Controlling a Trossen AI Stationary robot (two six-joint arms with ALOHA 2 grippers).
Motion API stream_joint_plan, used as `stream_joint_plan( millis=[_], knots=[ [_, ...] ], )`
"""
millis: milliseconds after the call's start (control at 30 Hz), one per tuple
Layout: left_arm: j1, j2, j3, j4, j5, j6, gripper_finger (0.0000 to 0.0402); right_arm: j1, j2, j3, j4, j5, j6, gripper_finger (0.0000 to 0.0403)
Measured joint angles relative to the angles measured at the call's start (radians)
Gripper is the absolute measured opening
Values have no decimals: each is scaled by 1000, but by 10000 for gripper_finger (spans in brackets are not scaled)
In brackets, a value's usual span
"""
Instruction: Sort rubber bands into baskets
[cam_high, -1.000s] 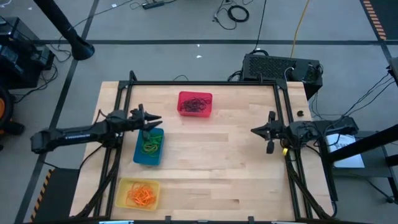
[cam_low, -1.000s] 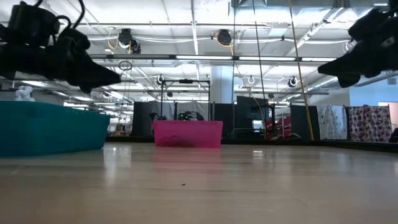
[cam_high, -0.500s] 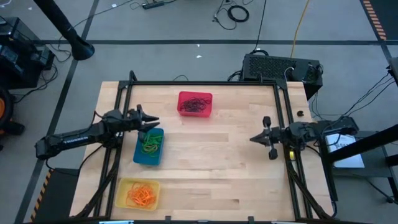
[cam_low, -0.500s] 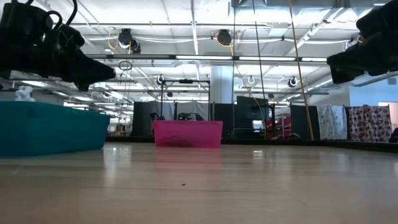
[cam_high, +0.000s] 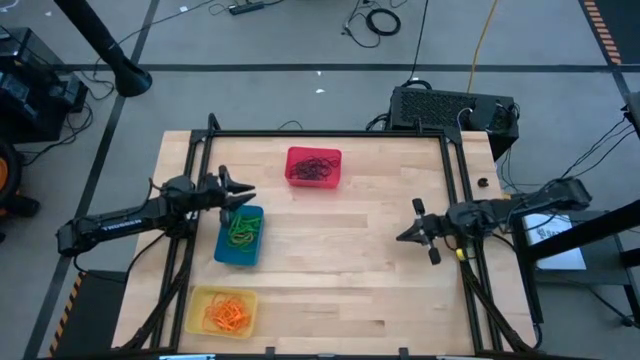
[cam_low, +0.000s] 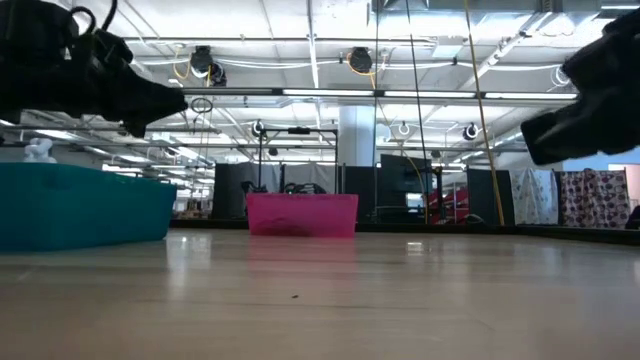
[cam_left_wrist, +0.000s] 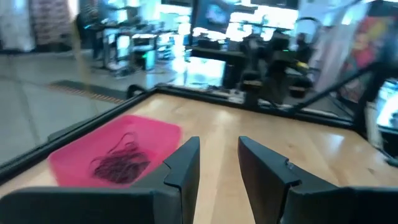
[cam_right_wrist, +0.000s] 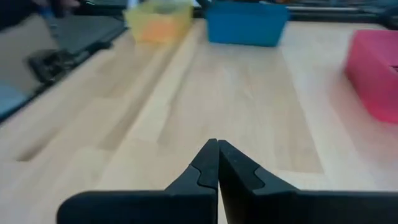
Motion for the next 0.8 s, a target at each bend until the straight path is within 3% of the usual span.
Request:
stream_joint_plan(
  millis=[267,667,800],
  knots=[
    [0,1,0,-7,-37,-35,115,-1,33,0,35,224,7,0],
    [0,1,0,-7,-38,-36,115,0,31,0,28,157,-123,0],
    [0,1,0,-7,-38,-36,115,0,31,0,34,150,-23,0]
  ],
)
